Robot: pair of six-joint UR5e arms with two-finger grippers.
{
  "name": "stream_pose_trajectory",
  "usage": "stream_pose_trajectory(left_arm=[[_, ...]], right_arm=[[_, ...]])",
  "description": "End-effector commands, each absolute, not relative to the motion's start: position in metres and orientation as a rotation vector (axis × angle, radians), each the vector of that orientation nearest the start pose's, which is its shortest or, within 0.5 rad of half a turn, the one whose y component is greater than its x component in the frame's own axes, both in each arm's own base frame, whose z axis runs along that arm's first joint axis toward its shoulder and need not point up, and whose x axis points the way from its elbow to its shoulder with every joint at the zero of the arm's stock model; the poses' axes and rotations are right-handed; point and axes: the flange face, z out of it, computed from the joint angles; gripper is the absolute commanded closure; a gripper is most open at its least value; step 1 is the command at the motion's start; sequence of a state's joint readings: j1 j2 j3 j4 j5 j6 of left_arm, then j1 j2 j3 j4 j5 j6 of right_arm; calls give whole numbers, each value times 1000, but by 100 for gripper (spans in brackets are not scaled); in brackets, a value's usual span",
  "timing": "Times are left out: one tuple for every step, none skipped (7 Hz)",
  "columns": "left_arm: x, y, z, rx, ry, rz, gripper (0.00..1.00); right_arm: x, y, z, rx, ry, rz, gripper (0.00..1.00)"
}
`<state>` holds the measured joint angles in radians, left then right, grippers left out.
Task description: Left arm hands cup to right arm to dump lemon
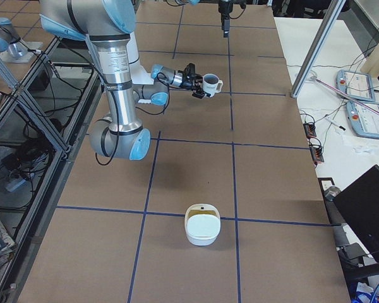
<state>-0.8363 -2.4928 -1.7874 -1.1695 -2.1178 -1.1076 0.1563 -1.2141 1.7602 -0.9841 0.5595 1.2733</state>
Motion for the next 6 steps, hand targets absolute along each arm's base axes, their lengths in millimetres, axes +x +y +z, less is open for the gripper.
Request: stream_pose_trajectory(left_arm=[[406, -516, 33, -43, 888, -167, 5], [420, -505, 32, -76, 887, -188, 7], [433, -494, 26, -92, 890, -179, 8], [448, -490, 27, -113, 880, -184, 10], [458, -484, 25, -122, 877, -170, 11], [466, -479, 29, -127, 870, -159, 12]], right_arm=[[-591, -286, 268, 1157, -746, 441, 99], [-604, -288, 259, 1182, -731, 456, 99], [-606, -288, 252, 1181, -740, 461, 99], [-610, -288, 244, 1182, -746, 466, 98], [-616, -290, 232, 1183, -744, 466, 98], [-617, -290, 227, 1182, -749, 470, 98]])
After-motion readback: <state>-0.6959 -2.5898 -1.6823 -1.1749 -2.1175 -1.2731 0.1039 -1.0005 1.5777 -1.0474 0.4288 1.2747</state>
